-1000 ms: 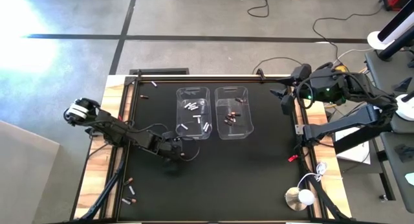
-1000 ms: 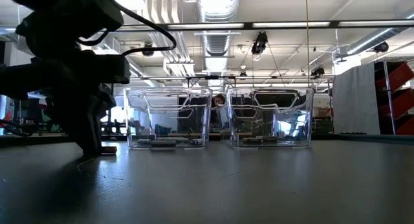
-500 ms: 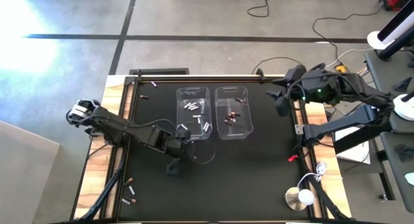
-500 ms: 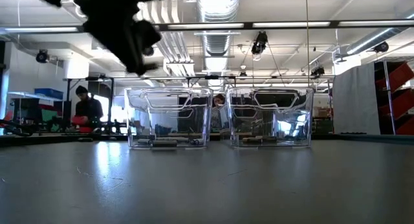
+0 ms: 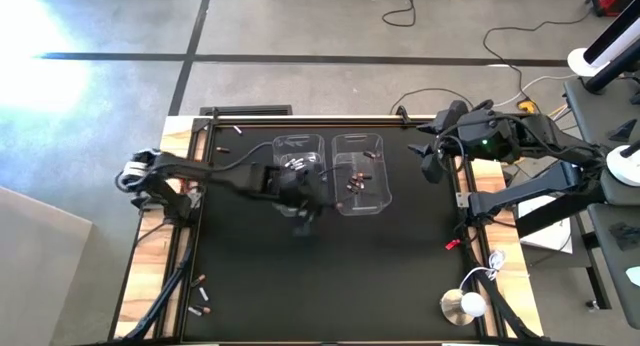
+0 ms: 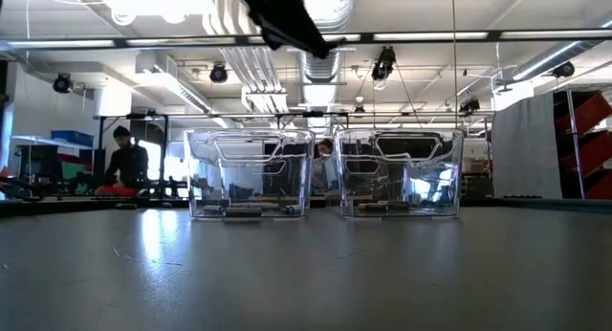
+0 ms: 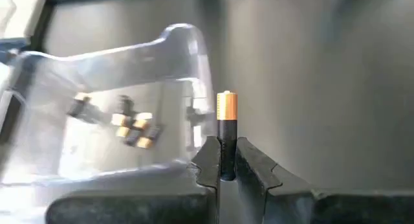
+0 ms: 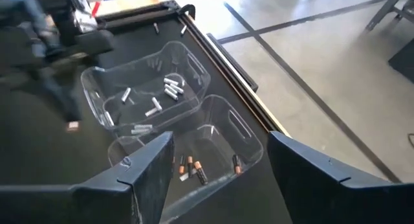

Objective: Sort batteries
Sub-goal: Put the black battery into the right transparent bin

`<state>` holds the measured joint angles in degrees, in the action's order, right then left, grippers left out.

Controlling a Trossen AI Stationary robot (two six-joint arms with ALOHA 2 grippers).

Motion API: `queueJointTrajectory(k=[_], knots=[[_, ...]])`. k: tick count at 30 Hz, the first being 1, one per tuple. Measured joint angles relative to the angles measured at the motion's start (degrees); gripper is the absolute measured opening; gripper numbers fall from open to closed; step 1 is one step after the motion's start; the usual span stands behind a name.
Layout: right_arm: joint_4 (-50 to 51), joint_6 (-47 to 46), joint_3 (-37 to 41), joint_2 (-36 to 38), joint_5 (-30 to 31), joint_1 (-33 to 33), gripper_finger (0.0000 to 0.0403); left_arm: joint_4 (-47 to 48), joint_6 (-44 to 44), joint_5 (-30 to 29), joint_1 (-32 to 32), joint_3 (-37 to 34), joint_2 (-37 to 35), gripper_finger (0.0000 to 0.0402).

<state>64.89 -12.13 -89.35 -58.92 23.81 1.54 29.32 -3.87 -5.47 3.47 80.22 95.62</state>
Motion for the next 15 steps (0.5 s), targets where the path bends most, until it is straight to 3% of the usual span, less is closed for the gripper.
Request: queueJointTrajectory(k=[5,9,15], knots=[[0.8,1.6,0.0,-0.6,0.0,0.0,0.0244,0.4,-9.9,2.0,-6.3,8.8,9.4,0.0008],[5.1,-0.5,0.0,-0.4,-0.6,0.0,0.0238,3.8,-13.1,6.0,-10.2,18.5,17.6,0.0008],[13.5,-4.8,0.1,0.4,-1.4,0.0,0.0228,11.3,-12.9,7.1,-13.8,36.4,31.2,0.0009]])
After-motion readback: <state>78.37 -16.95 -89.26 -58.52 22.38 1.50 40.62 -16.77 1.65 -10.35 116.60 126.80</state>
